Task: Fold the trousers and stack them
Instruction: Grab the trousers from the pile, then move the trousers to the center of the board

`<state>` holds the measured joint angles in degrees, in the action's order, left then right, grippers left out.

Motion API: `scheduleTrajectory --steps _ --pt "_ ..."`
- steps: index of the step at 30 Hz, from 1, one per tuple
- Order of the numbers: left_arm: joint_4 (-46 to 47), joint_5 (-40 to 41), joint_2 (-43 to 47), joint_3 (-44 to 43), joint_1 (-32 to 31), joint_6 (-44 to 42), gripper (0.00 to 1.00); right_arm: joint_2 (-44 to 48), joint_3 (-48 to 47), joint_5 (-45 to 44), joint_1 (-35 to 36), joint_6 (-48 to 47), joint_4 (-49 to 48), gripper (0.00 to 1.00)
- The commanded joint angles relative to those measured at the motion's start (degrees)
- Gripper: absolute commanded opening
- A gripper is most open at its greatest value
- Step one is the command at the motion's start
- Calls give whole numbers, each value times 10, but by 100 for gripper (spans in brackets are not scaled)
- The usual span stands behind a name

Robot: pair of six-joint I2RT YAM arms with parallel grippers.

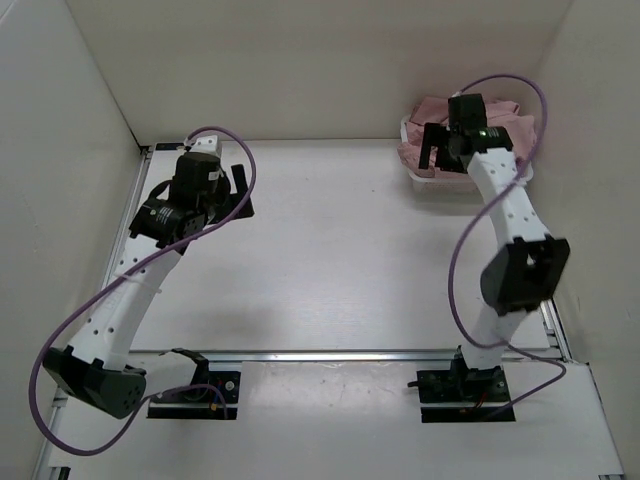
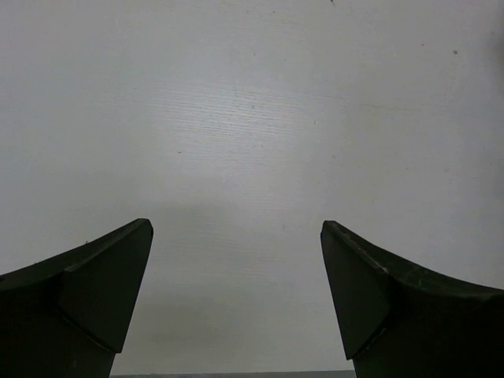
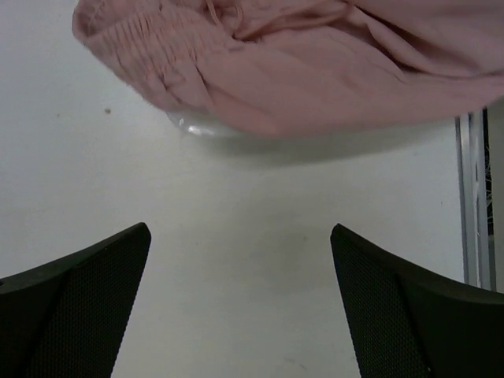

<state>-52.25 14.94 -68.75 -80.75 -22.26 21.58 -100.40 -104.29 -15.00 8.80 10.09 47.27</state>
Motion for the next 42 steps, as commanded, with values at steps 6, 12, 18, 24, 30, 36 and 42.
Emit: scheduleTrajectory --steps 6,12,18,24,30,36,42 --pt "6 -17 -4 -5 -2 -12 100 -211 -210 40 -22 -44 13 100" --pt "-7 2 -4 -16 -2 -17 100 -286 -302 56 -33 -36 19 31" --pt "-12 -14 -4 -33 -2 -5 100 -193 -348 96 -33 -6 19 0" --pt "-30 -27 -25 -39 5 49 100 -43 -500 293 -33 48 -15 0" --pt "-73 -40 -52 -62 16 74 100 113 -410 501 -12 150 -160 0" --pt "-106 -46 -32 -112 108 69 100 245 -212 540 72 130 -129 0" --pt "-117 -100 -26 -129 183 57 100 409 209 397 72 97 -10 97"
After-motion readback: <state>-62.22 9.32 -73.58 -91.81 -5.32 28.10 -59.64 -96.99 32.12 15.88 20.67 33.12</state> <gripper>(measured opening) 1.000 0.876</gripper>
